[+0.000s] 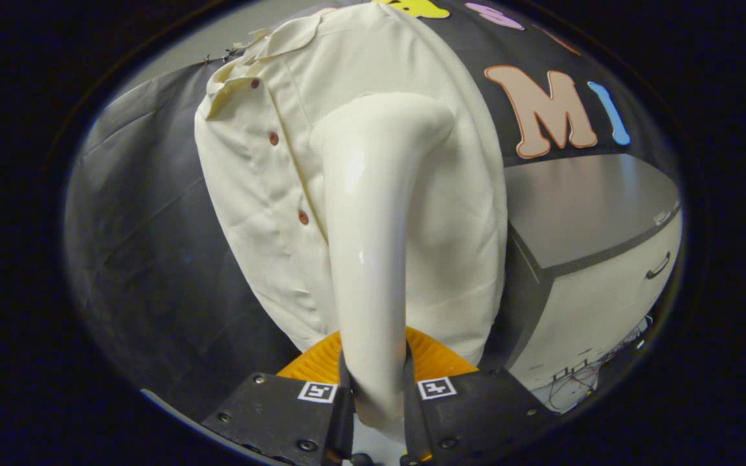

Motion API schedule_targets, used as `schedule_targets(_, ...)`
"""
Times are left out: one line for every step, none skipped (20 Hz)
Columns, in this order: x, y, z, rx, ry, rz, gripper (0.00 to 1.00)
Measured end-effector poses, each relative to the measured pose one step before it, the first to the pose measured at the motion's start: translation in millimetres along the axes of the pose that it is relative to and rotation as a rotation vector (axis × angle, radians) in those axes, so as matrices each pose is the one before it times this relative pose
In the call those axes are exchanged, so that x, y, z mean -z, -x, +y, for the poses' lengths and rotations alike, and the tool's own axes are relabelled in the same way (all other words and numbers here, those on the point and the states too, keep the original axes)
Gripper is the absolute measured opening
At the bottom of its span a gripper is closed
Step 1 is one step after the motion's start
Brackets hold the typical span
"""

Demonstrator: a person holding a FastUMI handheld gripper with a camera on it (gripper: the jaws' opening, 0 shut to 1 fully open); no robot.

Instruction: Iron the clothes twice with a garment steamer, once on the left side and once on the right side.

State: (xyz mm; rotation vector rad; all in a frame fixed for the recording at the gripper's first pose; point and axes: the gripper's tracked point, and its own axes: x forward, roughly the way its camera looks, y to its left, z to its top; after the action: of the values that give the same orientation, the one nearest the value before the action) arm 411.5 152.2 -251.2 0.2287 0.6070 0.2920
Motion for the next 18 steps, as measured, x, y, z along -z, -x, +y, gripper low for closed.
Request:
schedule_targets(8.79,-2.11,-3.47,0.00163,-0.01116,0.01257,0.31)
schedule_targets(6.85,-3.3,-3.27,0.00185,-0.00996,0.01241,0.31)
schedule_targets(8.7,-2.41,-2.87,0.0,-0.0077,0.01587,0.31)
schedule_targets(6.91,-2.5,-2.54,-0.00047,-0.00663,0.01347,0.31)
schedule_targets(6.62,-1.65,-2.23,-0.00133,-0.0062,0.01191,0.31)
schedule_targets(6.24,-2.64,-2.21,0.00045,-0.00623,0.00968,0.31)
schedule_targets(6.32,-0.8,-2.77,0.00158,-0.00646,0.00949,0.31)
schedule_targets(5.81,-1.65,-2.01,-0.00131,-0.00473,0.00627,0.31)
schedule_targets(5.58,-0.85,-1.07,-0.00545,-0.00278,0.00644,0.31)
schedule_targets(6.03,-2.81,-1.53,-0.00477,-0.00097,0.00789,0.31)
schedule_targets(6.45,-2.69,-2.13,-0.00107,0.00273,0.0128,0.31)
schedule_targets(5.9,-2.0,-1.99,0.00216,0.00296,0.01291,0.31)
schedule_targets(6.65,-1.59,-0.9,0.0006,-0.00161,0.01293,0.31)
schedule_targets(6.25,-1.21,-1.16,-0.00058,-0.00467,0.00987,0.31)
schedule_targets(5.51,-0.43,-1.25,-0.00051,-0.00209,0.00808,0.31)
schedule_targets(4.64,-0.65,-1.55,0.00149,-0.00268,0.00746,0.31)
schedule_targets(4.81,0.28,-1.48,0.0014,-0.00351,0.00784,0.31)
schedule_targets(4.76,1.33,-2.43,0.0016,-0.00605,0.00545,0.31)
